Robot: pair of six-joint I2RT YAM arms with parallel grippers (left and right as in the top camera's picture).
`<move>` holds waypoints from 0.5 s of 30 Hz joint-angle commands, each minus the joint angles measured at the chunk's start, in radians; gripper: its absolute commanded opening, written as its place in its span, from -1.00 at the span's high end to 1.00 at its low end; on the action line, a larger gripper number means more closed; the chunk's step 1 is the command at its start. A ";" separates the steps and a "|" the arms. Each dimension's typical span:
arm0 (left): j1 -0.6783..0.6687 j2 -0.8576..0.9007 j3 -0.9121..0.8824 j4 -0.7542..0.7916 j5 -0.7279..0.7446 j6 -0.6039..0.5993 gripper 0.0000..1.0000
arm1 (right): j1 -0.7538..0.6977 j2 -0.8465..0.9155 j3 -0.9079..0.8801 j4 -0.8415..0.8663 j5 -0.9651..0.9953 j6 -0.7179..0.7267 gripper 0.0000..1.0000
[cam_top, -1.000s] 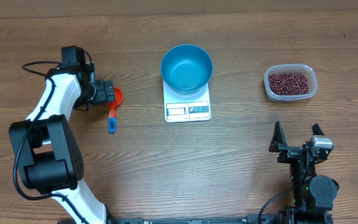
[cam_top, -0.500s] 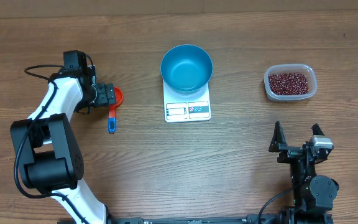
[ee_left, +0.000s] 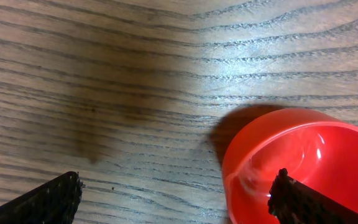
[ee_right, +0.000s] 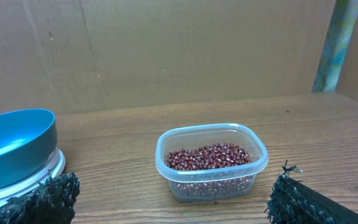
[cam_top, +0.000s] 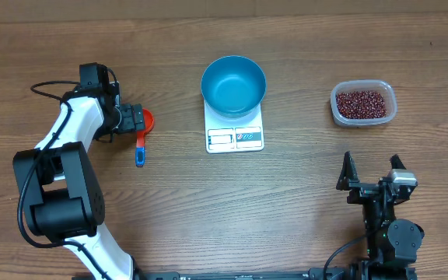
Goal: Scoop item into bowl and weigh 150g on scale
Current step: 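Lower the left gripper and close it on the red scoop's rim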
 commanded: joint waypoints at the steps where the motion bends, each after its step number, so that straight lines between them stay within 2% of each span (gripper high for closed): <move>1: -0.001 0.012 -0.013 0.002 -0.014 -0.012 -0.99 | 0.004 -0.010 -0.011 0.005 0.013 0.004 -1.00; 15: -0.001 0.012 -0.026 0.014 -0.014 -0.013 -0.99 | 0.004 -0.010 -0.011 0.005 0.013 0.004 -1.00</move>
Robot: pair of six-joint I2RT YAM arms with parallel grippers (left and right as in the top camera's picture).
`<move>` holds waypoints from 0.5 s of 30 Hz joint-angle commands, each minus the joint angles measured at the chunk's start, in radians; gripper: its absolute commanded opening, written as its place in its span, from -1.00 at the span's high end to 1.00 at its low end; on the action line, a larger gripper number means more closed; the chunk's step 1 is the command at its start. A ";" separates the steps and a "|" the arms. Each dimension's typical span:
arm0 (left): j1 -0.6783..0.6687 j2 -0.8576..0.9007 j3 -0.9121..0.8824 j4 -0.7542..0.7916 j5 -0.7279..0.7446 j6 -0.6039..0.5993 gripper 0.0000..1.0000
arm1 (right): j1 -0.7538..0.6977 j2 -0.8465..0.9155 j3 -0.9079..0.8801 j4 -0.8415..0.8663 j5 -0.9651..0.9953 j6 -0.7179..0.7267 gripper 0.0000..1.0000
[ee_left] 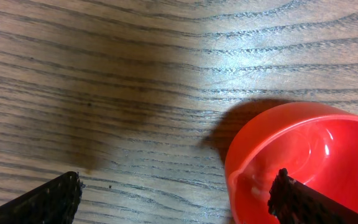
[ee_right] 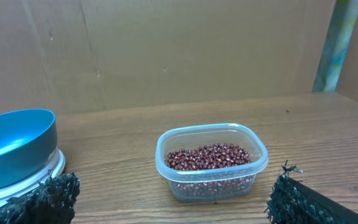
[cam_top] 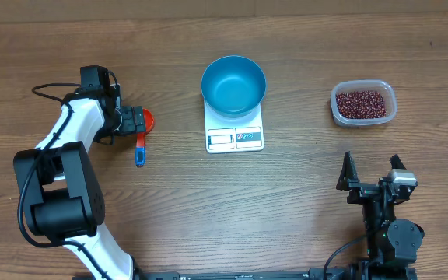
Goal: Scoop item into bowl and weigh 150g on scale
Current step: 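Lower the left gripper and close it on the red scoop's rim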
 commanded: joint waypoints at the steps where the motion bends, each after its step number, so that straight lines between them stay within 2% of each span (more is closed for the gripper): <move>1: -0.001 0.013 -0.014 0.009 -0.014 -0.012 -0.99 | 0.004 -0.010 -0.011 0.005 0.014 0.004 -1.00; 15: -0.001 0.012 -0.028 0.029 -0.014 -0.011 -0.99 | 0.004 -0.010 -0.011 0.005 0.014 0.004 -1.00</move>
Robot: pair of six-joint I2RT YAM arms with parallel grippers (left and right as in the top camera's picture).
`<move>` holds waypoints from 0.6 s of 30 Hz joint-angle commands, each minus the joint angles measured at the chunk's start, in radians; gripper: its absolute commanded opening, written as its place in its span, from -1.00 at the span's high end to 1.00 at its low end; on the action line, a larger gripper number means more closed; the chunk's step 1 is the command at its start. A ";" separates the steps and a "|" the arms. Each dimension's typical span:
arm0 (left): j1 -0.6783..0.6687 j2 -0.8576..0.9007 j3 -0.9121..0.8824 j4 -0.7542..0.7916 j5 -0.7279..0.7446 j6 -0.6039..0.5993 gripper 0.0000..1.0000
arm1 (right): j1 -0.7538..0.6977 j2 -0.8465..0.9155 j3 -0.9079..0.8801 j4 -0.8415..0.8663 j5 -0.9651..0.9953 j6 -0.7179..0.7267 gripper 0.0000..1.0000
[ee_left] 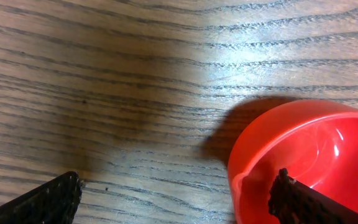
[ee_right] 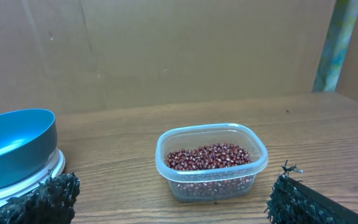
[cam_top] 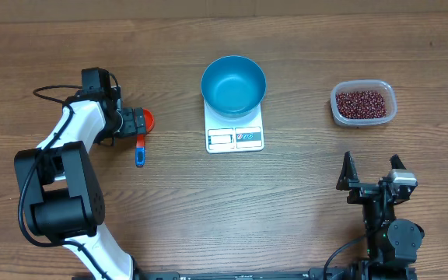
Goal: Scoop item into bowl and weigh 150g on scale
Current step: 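Lower the left gripper and close it on the red scoop's rim, then lift the red scoop with the left gripper and carry it rightward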
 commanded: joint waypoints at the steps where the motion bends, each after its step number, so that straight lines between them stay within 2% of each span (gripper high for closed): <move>1: -0.001 0.012 -0.004 0.003 -0.014 -0.012 -0.99 | 0.004 -0.010 -0.011 0.005 0.014 0.003 -1.00; 7: -0.001 0.012 -0.004 0.003 -0.014 -0.012 -1.00 | 0.004 -0.010 -0.011 0.005 0.014 0.003 -1.00; 10: -0.001 0.012 -0.004 0.003 -0.014 -0.012 -0.86 | 0.004 -0.010 -0.011 0.005 0.014 0.003 -1.00; 13: -0.001 0.012 -0.004 0.003 -0.014 -0.012 -0.62 | 0.004 -0.010 -0.011 0.005 0.014 0.003 -1.00; 18: -0.001 0.012 -0.004 0.004 -0.013 -0.012 -0.44 | 0.004 -0.010 -0.011 0.005 0.014 0.003 -1.00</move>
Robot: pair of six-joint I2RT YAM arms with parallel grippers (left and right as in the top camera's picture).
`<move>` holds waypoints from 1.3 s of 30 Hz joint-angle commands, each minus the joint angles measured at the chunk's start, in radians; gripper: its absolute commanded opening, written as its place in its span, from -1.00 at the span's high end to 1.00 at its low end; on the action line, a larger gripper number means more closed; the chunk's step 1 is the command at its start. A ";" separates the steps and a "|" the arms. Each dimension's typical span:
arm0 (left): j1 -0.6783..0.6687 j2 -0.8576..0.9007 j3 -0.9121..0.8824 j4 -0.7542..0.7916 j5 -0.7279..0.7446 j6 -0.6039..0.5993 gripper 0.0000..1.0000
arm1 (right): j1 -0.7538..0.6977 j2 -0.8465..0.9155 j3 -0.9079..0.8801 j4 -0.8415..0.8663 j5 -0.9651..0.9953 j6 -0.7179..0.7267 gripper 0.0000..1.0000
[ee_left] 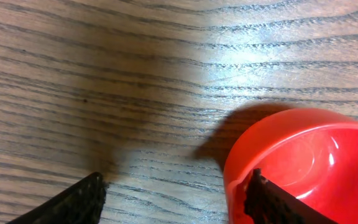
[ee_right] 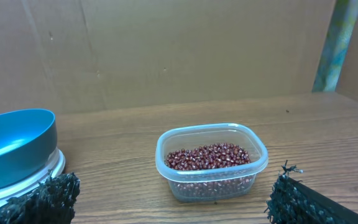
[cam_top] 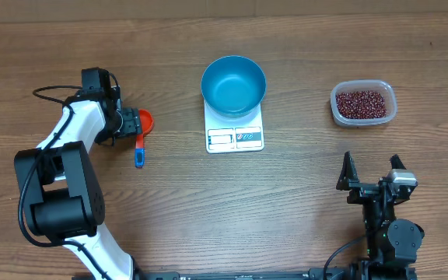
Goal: Scoop item into bowl and weigh 150g on scale
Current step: 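Lift the red scoop with the left gripper and carry it rightward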
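The scoop lies left of the scale: a red cup (cam_top: 145,120) with a blue handle (cam_top: 139,151). My left gripper (cam_top: 131,122) is low at the cup and open. In the left wrist view, one finger (ee_left: 278,202) stands inside the red cup (ee_left: 309,155) and the other finger (ee_left: 73,202) over bare wood, with a wide gap to the cup's wall. The blue bowl (cam_top: 233,84) sits on the white scale (cam_top: 235,137). Red beans fill a clear tub (cam_top: 362,103) at the right. My right gripper (cam_top: 372,180) rests open near the front edge, facing the tub (ee_right: 211,160).
A black cable (cam_top: 49,88) loops behind the left arm. In the right wrist view a cardboard wall (ee_right: 166,50) stands behind the table, and the bowl (ee_right: 14,146) shows at the left.
The left gripper's jaws have drawn closer together around the red cup's wall. More of the red cup shows beside the gripper in the overhead view. The right arm has not moved.
The left gripper stood wide open and low at the scoop's red cup at every earlier moment, shifting only slightly against it. Now its jaws are narrower, one finger inside the cup. The scoop, bowl, tub and right arm have stayed in place.
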 commanded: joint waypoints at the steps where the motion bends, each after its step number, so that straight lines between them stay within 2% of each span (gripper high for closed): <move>1: -0.001 0.012 -0.004 0.005 -0.013 0.002 -0.40 | 0.004 -0.010 -0.011 0.005 0.013 0.004 -1.00; 9: -0.001 0.012 -0.004 0.007 -0.013 0.002 -0.03 | 0.004 -0.010 -0.011 0.005 0.013 0.004 -1.00; 22: -0.001 0.012 -0.004 0.008 -0.013 0.002 0.30 | 0.004 -0.010 -0.011 0.005 0.013 0.004 -1.00; 32: -0.001 0.012 -0.004 0.008 -0.013 0.002 0.39 | 0.004 -0.010 -0.011 0.005 0.013 0.004 -1.00; 37: -0.001 0.012 -0.004 0.010 -0.013 0.002 0.56 | 0.004 -0.010 -0.011 0.005 0.013 0.004 -1.00; 39: -0.001 0.012 -0.004 0.011 -0.013 0.002 0.68 | 0.004 -0.010 -0.011 0.005 0.013 0.004 -1.00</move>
